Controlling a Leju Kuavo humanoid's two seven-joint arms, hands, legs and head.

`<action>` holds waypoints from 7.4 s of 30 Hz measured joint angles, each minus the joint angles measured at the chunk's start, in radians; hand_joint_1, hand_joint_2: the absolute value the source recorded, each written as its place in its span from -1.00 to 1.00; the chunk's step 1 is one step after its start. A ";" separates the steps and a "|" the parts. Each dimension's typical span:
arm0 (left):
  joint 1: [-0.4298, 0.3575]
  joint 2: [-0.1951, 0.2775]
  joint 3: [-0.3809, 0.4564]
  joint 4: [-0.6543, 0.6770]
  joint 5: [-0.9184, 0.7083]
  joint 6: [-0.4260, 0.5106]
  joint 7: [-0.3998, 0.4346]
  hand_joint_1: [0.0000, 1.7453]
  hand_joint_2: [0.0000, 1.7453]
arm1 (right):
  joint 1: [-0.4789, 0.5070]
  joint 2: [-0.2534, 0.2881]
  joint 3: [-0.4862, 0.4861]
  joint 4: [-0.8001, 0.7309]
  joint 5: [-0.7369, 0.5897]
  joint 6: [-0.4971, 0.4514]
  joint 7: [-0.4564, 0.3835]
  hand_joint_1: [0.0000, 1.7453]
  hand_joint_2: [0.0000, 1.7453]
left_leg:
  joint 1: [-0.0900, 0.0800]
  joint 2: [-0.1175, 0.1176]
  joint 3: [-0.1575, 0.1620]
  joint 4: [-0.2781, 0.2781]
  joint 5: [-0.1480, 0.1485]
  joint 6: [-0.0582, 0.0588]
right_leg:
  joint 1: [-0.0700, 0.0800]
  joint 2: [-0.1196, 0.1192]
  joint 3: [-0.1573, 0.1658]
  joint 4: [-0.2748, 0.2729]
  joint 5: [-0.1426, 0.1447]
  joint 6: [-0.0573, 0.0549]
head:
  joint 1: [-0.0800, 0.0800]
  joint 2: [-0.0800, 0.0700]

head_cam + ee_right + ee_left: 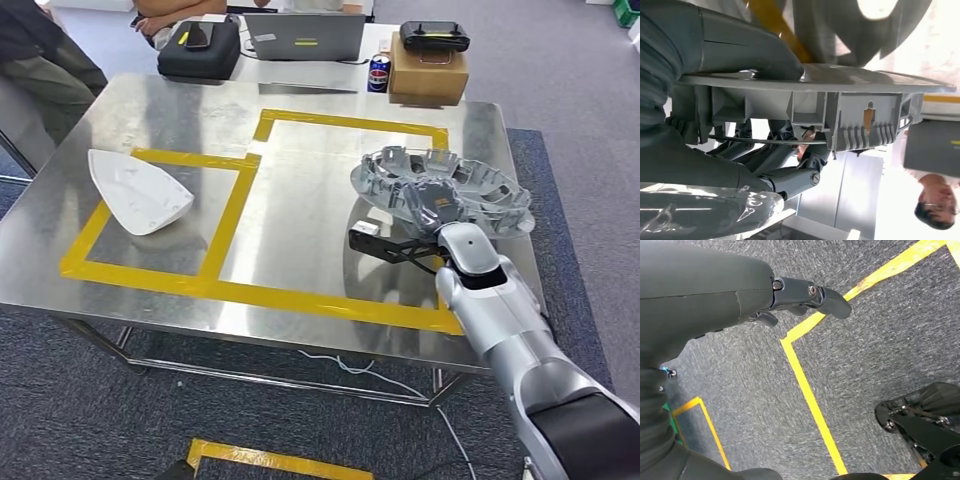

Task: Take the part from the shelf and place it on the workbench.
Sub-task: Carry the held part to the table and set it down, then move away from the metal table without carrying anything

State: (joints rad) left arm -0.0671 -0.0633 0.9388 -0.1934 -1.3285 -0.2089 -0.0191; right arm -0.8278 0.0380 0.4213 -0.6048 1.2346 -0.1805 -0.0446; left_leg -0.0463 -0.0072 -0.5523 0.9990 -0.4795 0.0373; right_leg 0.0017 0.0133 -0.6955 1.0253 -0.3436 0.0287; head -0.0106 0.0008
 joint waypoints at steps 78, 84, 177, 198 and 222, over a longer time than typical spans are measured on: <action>0.048 -0.044 0.089 0.000 -0.002 0.035 -0.008 -1.00 -1.00 | 0.806 -0.642 -0.946 -0.890 -0.204 -0.116 -0.195 -1.00 -1.00 | 0.001 -0.019 0.005 0.000 -0.013 0.014 | 0.003 -0.020 0.016 -0.011 -0.014 0.011 | 0.002 0.000; 0.049 -0.064 0.100 0.000 -0.009 0.041 -0.084 -1.00 -1.00 | 0.836 -0.353 -1.538 -0.879 -0.372 -0.133 -0.494 -1.00 -1.00 | 0.003 -0.015 0.009 -0.001 -0.018 0.011 | 0.005 -0.015 0.017 -0.011 -0.017 0.010 | 0.002 0.000; -0.018 -0.263 0.091 0.010 -0.067 0.207 -0.069 -1.00 -1.00 | 0.757 0.176 -1.439 0.401 0.191 0.072 0.258 -1.00 -1.00 | 0.051 0.007 -0.010 0.154 -0.034 -0.076 | -0.003 -0.019 0.099 -0.039 -0.060 -0.010 | 0.004 0.000; -0.018 -0.264 0.088 0.010 -0.078 0.212 -0.064 -1.00 -1.00 | 0.751 0.176 -1.449 0.402 0.180 0.086 0.255 -1.00 -1.00 | 0.027 0.010 -0.073 -0.034 0.133 -0.034 | 0.013 -0.017 0.254 -0.064 -0.175 -0.011 | 0.020 0.000; -0.015 -0.261 0.072 0.010 -0.095 0.228 -0.060 -1.00 -1.00 | 0.760 0.175 -1.455 0.404 0.174 0.082 0.264 -1.00 -1.00 | 0.044 0.011 -0.022 -0.035 0.067 -0.020 | -0.003 -0.017 0.044 0.247 -0.182 0.026 | 0.018 0.000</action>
State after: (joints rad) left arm -0.0822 -0.3243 1.0112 -0.1831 -1.4237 0.0190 -0.0788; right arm -0.0676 0.2132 -1.0334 -0.2010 1.4085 -0.0984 0.2191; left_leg -0.0021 0.0042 -0.5743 0.9643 -0.4127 0.0177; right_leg -0.0009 -0.0039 -0.6520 1.2722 -0.5257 0.0551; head 0.0078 0.0004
